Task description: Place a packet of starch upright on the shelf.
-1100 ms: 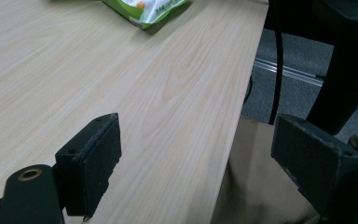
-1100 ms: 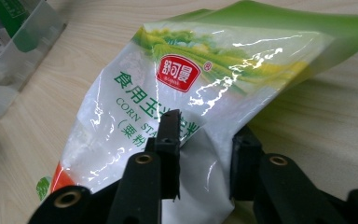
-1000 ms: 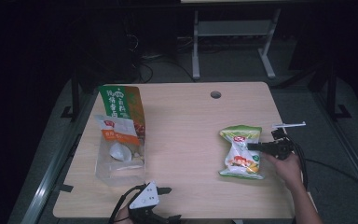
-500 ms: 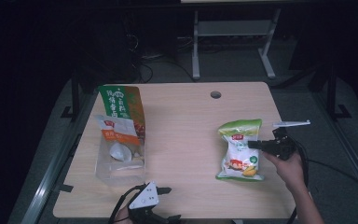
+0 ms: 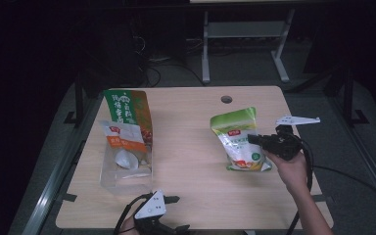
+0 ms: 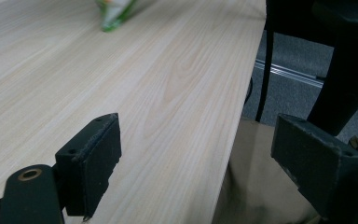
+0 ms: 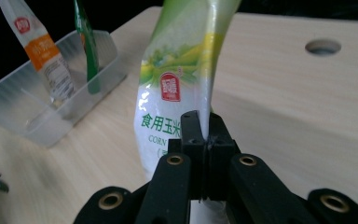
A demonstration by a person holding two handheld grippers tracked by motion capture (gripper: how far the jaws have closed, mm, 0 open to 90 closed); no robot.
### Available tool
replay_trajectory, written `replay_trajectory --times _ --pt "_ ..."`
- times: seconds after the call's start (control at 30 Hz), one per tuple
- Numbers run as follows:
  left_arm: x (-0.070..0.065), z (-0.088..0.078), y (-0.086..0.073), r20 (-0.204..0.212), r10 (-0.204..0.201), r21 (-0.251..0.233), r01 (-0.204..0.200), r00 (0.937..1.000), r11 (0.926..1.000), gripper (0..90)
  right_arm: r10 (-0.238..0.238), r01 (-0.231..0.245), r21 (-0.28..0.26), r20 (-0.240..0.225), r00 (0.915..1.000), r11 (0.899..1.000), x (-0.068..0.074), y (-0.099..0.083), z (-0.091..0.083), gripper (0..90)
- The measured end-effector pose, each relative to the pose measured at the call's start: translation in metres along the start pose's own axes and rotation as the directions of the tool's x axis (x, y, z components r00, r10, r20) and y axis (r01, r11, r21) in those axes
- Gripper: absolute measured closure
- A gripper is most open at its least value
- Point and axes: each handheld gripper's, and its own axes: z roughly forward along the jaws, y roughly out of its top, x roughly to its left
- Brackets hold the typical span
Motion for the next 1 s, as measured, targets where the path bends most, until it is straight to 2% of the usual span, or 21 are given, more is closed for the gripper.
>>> replay_trajectory --times 0.1,0.2,0.27,0.33,0.53,0.87,1.0 --pt "0.000 0.000 0.000 0.001 0.000 -0.002 0.000 1.0000 1.0000 15.7 -0.010 0.011 -0.030 0.020 0.9997 0.999 0.005 0.006 0.008 88.9" --pt "0.000 -0.002 0.000 -0.002 -0.001 -0.003 0.001 1.0000 1.0000 15.7 -0.012 0.012 -0.019 0.011 0.9999 1.000 0.005 0.004 0.018 88.9" --pt "0.000 -0.002 0.000 -0.002 -0.006 -0.008 0.006 1.0000 0.9999 15.7 -0.048 0.048 -0.026 0.008 0.9988 0.999 0.007 0.000 0.020 88.8" --pt "0.001 -0.002 0.000 -0.002 -0.004 -0.004 0.004 1.0000 1.0000 15.7 -0.054 0.054 -0.030 -0.001 0.9985 0.998 0.007 -0.005 0.019 88.6" --pt "-0.001 0.000 0.000 -0.001 -0.001 -0.006 0.001 1.0000 1.0000 15.7 -0.123 0.123 0.000 0.000 0.9924 0.992 0.006 -0.023 0.012 87.4" --pt "-0.001 0.002 0.000 0.002 0.006 0.002 -0.006 1.0000 1.0000 15.7 -0.112 0.112 0.002 -0.003 0.9937 0.994 -0.003 -0.041 -0.005 84.0" --pt "-0.001 0.001 0.000 0.000 0.002 0.002 -0.002 1.0000 1.0000 15.7 -0.121 0.121 0.010 -0.009 0.9926 0.993 -0.003 -0.044 -0.007 78.7"
